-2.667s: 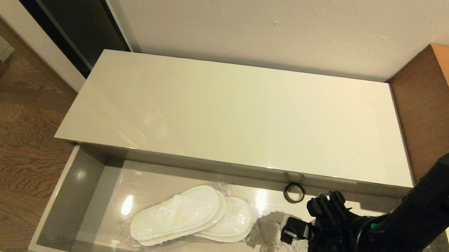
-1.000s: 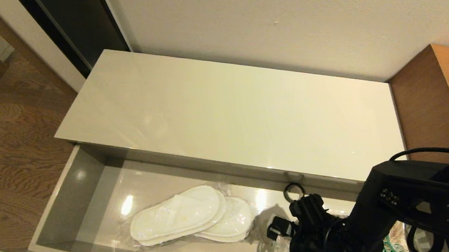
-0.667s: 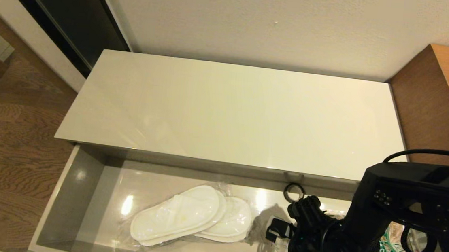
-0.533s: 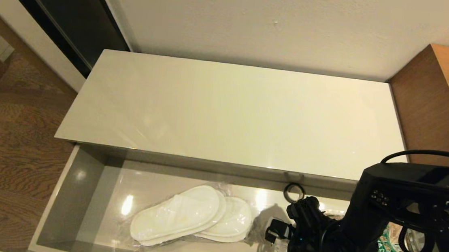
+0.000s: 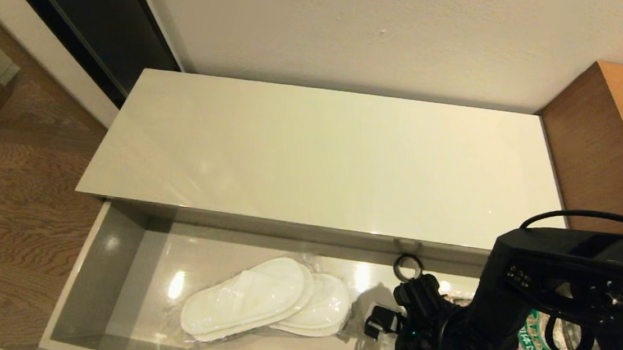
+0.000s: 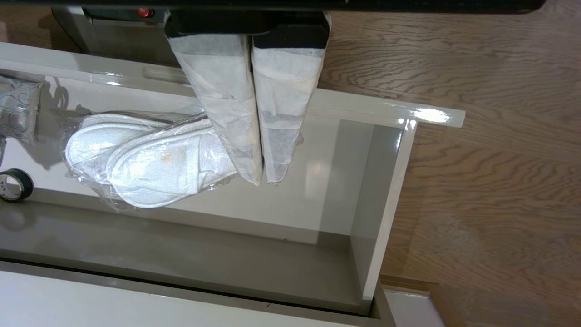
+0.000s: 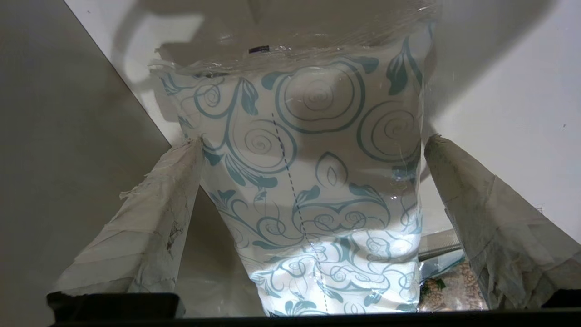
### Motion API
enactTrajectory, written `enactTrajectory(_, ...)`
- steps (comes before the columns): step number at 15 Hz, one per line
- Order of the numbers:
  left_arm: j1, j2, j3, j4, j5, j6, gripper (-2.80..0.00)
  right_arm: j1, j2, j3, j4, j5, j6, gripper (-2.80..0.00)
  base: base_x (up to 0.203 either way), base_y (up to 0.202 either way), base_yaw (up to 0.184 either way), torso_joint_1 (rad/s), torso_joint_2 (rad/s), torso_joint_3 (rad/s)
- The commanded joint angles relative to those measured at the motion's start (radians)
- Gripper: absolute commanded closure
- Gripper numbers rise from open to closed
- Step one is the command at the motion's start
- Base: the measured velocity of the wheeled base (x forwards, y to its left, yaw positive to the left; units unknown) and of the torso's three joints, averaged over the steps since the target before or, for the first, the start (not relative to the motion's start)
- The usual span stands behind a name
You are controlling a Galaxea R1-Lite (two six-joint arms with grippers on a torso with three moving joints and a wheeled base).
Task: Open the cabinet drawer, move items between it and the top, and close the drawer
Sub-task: Take out the tissue from the drawer
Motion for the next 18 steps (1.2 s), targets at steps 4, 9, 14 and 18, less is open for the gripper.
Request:
enactTrajectory(4, 0.000, 0.001, 0.000, 0.000, 0.001, -0.001, 0.00, 0.000, -0.007, 0.001, -0.002, 0.027, 0.017, -2.80, 0.000, 0.000, 0.000, 0.000, 0.00, 0.000)
enactTrajectory(9, 0.000, 0.001, 0.000, 0.000, -0.001, -0.001, 0.00, 0.000, -0.001, -0.001, 0.001, 0.059, 0.026, -2.80, 0.000, 0.000, 0.000, 0.000, 0.00, 0.000)
enactTrajectory(14, 0.000, 0.001, 0.000, 0.000, 0.001, -0.001, 0.00, -0.001, 0.005, -0.021, 0.012, 0.080, 0.032, -2.80, 0.000, 0.000, 0.000, 0.000, 0.00, 0.000)
enactTrajectory(18, 0.000, 0.001, 0.000, 0.000, 0.001, -0.001, 0.00, -0.001, 0.006, -0.022, 0.012, 0.082, 0.032, -2.80, 0.000, 0.000, 0.000, 0.000, 0.00, 0.000)
